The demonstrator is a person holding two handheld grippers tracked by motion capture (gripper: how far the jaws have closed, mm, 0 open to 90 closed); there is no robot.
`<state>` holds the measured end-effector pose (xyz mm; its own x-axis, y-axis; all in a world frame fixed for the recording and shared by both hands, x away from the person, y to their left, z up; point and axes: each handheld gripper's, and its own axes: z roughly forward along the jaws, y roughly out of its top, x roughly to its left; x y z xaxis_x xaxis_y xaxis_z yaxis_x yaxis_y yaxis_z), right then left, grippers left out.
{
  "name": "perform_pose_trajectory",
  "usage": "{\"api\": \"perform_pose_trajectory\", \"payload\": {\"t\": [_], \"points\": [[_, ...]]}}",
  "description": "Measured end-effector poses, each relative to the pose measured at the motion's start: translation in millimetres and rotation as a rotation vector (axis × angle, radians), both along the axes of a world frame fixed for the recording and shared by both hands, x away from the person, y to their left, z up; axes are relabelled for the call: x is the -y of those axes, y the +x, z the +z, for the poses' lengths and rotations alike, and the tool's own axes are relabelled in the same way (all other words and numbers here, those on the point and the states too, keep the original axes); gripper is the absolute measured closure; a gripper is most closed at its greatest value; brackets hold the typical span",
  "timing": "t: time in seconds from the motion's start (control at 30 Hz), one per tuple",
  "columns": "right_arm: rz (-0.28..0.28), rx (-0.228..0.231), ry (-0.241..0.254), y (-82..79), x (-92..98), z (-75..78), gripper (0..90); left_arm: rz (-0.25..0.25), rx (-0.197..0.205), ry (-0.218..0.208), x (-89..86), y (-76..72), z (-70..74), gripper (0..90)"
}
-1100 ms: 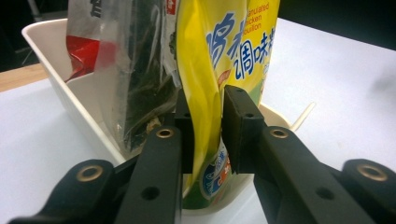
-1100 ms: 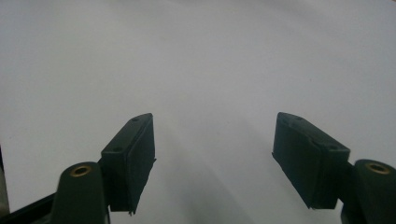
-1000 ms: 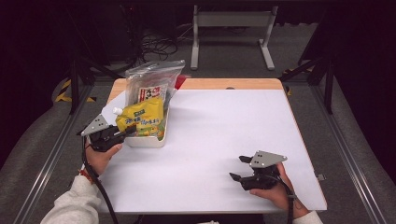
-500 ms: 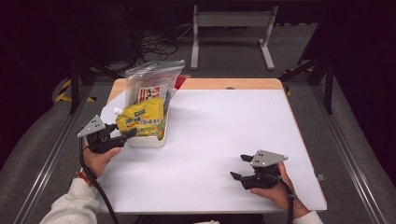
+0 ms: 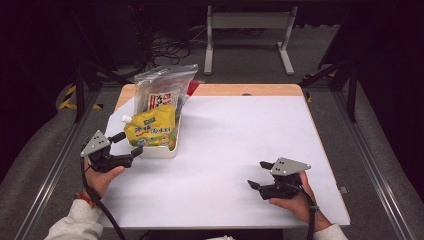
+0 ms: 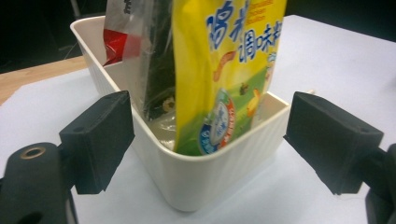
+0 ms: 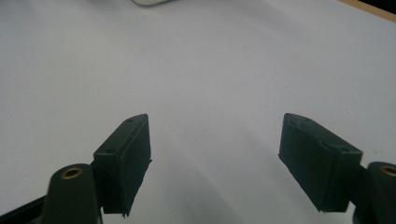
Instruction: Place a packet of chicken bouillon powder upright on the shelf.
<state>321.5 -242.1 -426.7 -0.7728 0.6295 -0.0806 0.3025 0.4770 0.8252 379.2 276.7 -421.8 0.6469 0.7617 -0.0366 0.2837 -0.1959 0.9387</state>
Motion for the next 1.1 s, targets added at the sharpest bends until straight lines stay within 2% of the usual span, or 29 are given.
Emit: {"api": "perform_pose_trajectory", "payload": {"t": [0.07, 0.13, 0.23, 0.27, 0.33, 0.43, 0.53, 0.73, 1.1], "points": [[-0.006, 0.008, 0.003, 1.0, 1.1, 1.2, 24.4, 0.0, -0.005, -0.016, 0.7, -5.6, 2.6, 14.3], [-0.009, 0.015, 0.009, 1.5, 2.3, 2.8, 24.3, 0.011, 0.007, 0.008, 3.1, -11.6, 6.2, 14.0], [-0.016, 0.024, 0.011, 1.8, 3.8, 5.2, 24.3, 0.003, 0.012, -0.018, 4.7, -20.5, 9.0, 14.2], [-0.016, 0.027, 0.012, 1.9, 4.2, 5.6, 24.2, 0.007, 0.019, -0.012, 6.0, -23.0, 9.4, 14.3], [-0.022, 0.03, 0.012, 1.8, 5.1, 6.6, 24.2, 0.002, 0.036, 0.034, 11.5, -29.9, 10.3, 14.4], [-0.029, 0.037, 0.017, 2.1, 6.7, 7.7, 24.0, -0.019, 0.048, 0.06, 20.1, -37.0, 11.1, 14.4], [-0.035, 0.043, 0.013, 2.2, 7.7, 8.4, 23.7, -0.036, 0.048, 0.075, 25.7, -39.8, 11.3, 14.2], [-0.041, 0.066, -0.006, 0.9, 7.4, 9.5, 23.0, -0.064, 0.046, 0.072, 33.5, -43.8, 13.0, 14.3], [-0.056, 0.081, -0.014, -0.7, 10.6, 10.5, 22.1, -0.165, 0.041, 0.103, 58.2, -47.6, 11.3, 13.9]]}}
